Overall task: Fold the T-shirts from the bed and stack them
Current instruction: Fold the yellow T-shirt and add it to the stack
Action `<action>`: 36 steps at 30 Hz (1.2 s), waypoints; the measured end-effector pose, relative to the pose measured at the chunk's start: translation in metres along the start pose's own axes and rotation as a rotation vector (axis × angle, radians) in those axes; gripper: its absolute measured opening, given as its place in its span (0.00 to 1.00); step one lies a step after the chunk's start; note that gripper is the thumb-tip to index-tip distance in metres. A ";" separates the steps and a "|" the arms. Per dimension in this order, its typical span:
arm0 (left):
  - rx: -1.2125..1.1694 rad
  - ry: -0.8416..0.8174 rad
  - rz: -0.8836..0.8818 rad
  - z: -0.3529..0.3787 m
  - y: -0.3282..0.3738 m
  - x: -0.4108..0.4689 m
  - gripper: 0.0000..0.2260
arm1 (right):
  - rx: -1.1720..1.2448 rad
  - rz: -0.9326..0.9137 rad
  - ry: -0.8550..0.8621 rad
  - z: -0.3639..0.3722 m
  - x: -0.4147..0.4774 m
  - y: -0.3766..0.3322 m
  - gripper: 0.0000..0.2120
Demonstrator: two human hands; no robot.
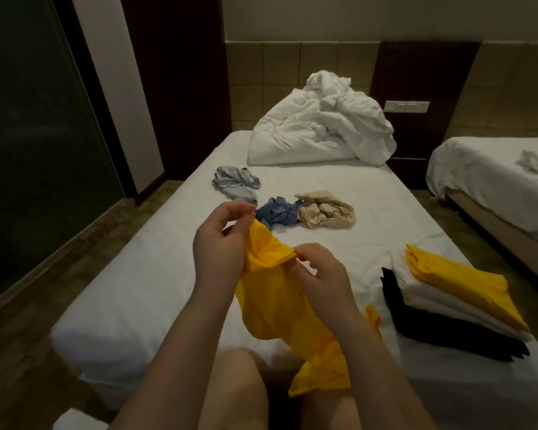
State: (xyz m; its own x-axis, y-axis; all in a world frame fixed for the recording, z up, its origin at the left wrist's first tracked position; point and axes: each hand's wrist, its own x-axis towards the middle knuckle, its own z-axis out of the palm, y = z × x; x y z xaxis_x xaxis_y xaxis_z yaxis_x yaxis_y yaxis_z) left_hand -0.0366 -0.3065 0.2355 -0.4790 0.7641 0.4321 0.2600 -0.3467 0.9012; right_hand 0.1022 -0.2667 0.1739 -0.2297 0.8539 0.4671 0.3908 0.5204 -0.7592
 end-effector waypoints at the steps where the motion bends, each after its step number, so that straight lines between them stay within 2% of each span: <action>1: -0.001 0.004 0.001 -0.003 0.001 0.005 0.11 | 0.060 0.015 0.038 -0.003 0.005 -0.004 0.05; 3: -0.029 -0.040 -0.009 -0.008 0.003 0.019 0.10 | 0.130 0.021 0.122 -0.012 0.022 -0.014 0.09; 6: -0.064 -0.198 -0.039 -0.007 0.009 0.039 0.09 | 0.096 -0.086 0.187 -0.027 0.062 -0.038 0.15; 11: 0.120 -0.525 0.042 0.009 0.035 0.058 0.12 | -0.126 -0.297 0.218 -0.048 0.121 -0.083 0.12; 14: 0.142 -0.555 0.021 0.018 0.055 0.064 0.07 | -0.234 -0.405 0.225 -0.063 0.146 -0.109 0.11; 16: 0.114 -0.545 -0.053 0.020 0.065 0.067 0.06 | -0.279 -0.414 0.253 -0.072 0.161 -0.126 0.13; 19: 0.181 -0.528 -0.156 0.025 0.066 0.072 0.19 | -0.246 -0.408 0.335 -0.086 0.178 -0.143 0.13; 21: 0.247 -0.515 -0.237 0.024 0.061 0.072 0.24 | -0.202 -0.384 0.377 -0.092 0.184 -0.148 0.13; 23: 0.201 -0.510 -0.310 0.020 0.049 0.071 0.18 | -0.161 -0.355 0.381 -0.092 0.182 -0.145 0.13; 25: 0.246 -0.673 -0.300 0.015 0.033 0.066 0.09 | -0.118 -0.321 0.354 -0.091 0.175 -0.136 0.12; 27: 0.257 -0.761 -0.327 0.017 0.013 0.062 0.11 | -0.062 -0.257 0.290 -0.089 0.167 -0.123 0.10; 30: 0.256 -0.705 -0.364 0.035 0.001 0.054 0.13 | 0.125 -0.116 0.184 -0.083 0.152 -0.109 0.10; 33: 0.357 -0.700 -0.317 0.044 -0.016 0.057 0.05 | 0.313 0.010 0.202 -0.088 0.143 -0.091 0.10; 36: 0.354 -0.471 -0.187 0.031 -0.017 0.080 0.08 | 0.326 0.125 0.266 -0.115 0.138 -0.058 0.10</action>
State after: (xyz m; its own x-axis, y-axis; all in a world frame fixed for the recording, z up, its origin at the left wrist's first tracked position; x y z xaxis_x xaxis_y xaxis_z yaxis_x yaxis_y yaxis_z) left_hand -0.0533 -0.2219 0.2534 -0.1432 0.9806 0.1342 0.5085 -0.0434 0.8600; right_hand 0.1501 -0.1806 0.3345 0.0561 0.9008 0.4306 0.0899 0.4249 -0.9007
